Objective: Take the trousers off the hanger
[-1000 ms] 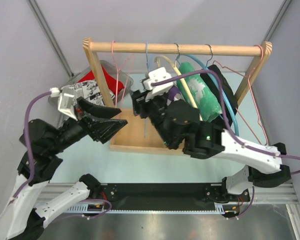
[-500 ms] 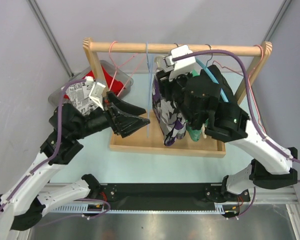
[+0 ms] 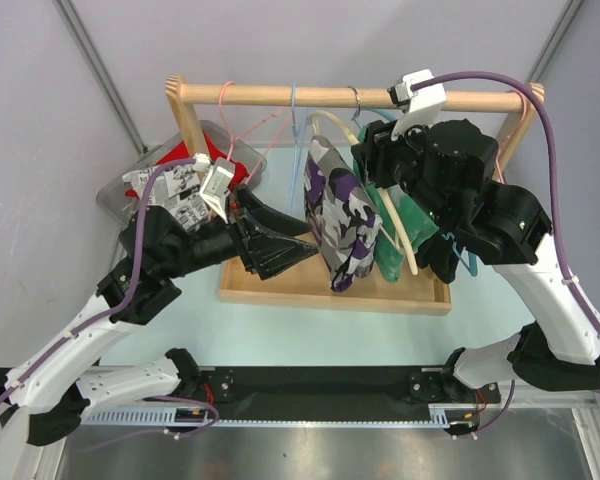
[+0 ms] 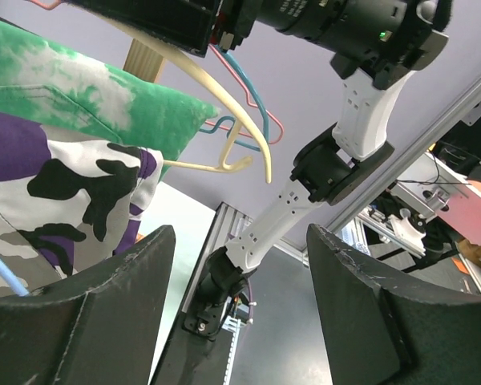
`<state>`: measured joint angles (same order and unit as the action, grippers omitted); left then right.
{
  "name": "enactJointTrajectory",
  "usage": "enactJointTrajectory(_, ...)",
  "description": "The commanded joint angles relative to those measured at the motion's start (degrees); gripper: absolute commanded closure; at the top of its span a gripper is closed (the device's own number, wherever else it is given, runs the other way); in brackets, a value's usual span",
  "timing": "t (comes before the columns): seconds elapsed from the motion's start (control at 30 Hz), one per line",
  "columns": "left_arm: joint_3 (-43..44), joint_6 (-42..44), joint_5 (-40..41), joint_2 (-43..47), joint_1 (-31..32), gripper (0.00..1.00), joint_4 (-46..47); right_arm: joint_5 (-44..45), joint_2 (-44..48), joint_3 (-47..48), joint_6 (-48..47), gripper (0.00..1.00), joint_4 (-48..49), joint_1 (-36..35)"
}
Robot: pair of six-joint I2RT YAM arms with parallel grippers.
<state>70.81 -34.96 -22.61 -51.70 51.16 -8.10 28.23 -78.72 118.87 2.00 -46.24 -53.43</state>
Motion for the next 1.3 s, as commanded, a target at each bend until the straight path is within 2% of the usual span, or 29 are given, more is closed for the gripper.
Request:
enactJointTrajectory(0.0,0.38,0.42,0.55,0.99,0.52,0.28,2.47,-11.95,0.93,-0.66,5.29,0.53,-0.79,3.5)
enactJointTrajectory(0.13,1.0,2.08,3.0,0.55,0.61,0.28,2.04,-18.99,0.58,-1.44,8.46,0.57,0.79,6.05)
enactJointTrajectory(0.3,5.74,10.5,14.68,-2.43,0.52,0.27,-4.55,-22.33,-0.55,-2.5,12.05,0.6,3.17,6.93)
enactJointTrajectory(0.33,9.23,11.57,15.92,-3.83,0.61,0.27,-5.43,-23.38,-0.99,-2.15,12.5,0.61,3.61,7.2)
enactJointTrajectory(0.43,14.08,12.29,10.68,-8.76,0.61,0.27,-5.79,-23.31,-1.17,-3.55,13.9,0.63,5.01,7.2)
enactJointTrajectory(0.53,14.97,9.39,10.3,-11.92,0.7,0.28,-1.14,-22.17,-0.12,-6.53,16.36,0.69,7.64,7.2)
enactJointTrajectory(0.67,17.78,12.8,22.4,-15.79,0.79,0.36,-2.62,-20.5,1.99,-10.92,18.74,0.73,11.6,7.2)
enactJointTrajectory(0.8,21.03,17.89,31.11,-18.87,0.79,0.38,-5.43,-19.61,3.39,-13.57,20.67,0.78,14.67,7.2)
enactJointTrajectory(0.93,23.32,21.33,38.15,-21.42,0.79,0.37,-9.64,-19.35,4.97,-17.61,23.48,0.8,18.63,7.02)
enactJointTrajectory(1.1,20.95,25.9,47.55,-20.72,0.79,0.34,-9.92,-17.95,7.44,-23.24,25.77,0.85,23.73,6.58)
enactJointTrajectory(1.27,19.38,29.59,56.35,-19.41,0.7,0.3,-10.98,-17.33,7.18,-23.68,26.21,0.86,24.53,5.27)
